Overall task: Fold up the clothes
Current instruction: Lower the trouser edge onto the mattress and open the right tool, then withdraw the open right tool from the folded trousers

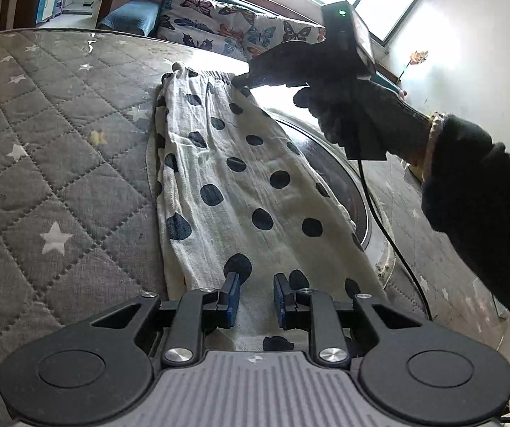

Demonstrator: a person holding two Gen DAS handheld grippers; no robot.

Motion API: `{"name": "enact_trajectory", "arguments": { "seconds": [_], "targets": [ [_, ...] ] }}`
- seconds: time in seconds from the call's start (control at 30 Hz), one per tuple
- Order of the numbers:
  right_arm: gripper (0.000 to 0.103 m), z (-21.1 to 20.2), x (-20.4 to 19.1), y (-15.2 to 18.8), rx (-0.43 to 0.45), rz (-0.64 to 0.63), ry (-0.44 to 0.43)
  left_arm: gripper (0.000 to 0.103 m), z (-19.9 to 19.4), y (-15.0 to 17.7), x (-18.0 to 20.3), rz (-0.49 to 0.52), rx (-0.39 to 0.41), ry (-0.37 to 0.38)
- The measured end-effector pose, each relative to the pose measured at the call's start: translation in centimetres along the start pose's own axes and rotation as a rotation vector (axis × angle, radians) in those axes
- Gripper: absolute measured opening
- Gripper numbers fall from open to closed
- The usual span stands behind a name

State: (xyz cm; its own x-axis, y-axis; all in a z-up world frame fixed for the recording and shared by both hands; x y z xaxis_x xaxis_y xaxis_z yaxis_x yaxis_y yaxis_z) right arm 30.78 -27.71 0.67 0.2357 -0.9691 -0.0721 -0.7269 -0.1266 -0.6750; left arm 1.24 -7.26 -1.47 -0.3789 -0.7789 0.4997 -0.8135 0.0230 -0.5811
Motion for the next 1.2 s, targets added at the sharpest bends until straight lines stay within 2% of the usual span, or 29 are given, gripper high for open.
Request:
{"name": "enact_trajectory", "arguments": {
  "seconds": [0.17, 0.3, 0.43, 0.63, 0.8, 0.97, 1.2],
  "targets": [
    [0.020, -3.6, 0.8, -0.5, 0.011, -0.027, 0.004, 0.023, 0.0, -0.1, 0.0, -0.005, -0.001, 0.000],
    [0.020, -7.1, 1.6, 1.0, -0.024, -0.053, 0.004, 0.024, -0.1, -0.2, 0.0, -0.013, 0.006, -0.005],
    [0.020, -10.7, 1.4, 4.5, -0.075, -0.125, -0.015, 0.032, -0.6, -0.6, 0.2, 0.002, 0.031, -0.036],
    [0.020, -14.9, -0.9, 11.2, -0.111, -0.215, -0.094, 0.033, -1.3, -0.1, 0.2, 0.008, 0.041, -0.056],
    [0.020, -15.5, -2.5, 14.9, -0.119, -0.235, -0.113, 0.033, -1.8, 0.7, 0.3, 0.015, 0.039, -0.076],
    [0.020, -16.5, -0.9, 15.7, -0.086, -0.145, -0.122, 0.033, -3.0, 1.2, 0.4, 0.020, 0.054, -0.094],
    [0.020, -17.1, 0.5, 17.5, -0.089, -0.120, -0.122, 0.033, -4.3, 2.1, 2.6, 0.066, 0.064, -0.040]
  ]
}}
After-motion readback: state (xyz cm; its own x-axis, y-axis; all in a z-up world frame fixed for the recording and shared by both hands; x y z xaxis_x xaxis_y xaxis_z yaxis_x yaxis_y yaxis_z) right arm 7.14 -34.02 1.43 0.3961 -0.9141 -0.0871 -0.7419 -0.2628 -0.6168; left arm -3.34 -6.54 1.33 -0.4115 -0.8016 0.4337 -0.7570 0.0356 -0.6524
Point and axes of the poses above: each gripper's, at about its wrist camera, not at the fingertips, and z roughly the way its jaws point, x to its right, y to its underside, the point moved 6 cm from there along z, roughly the way its jaws point, and after that the axes turned 7 degrees about y, right-handed, at the moved point
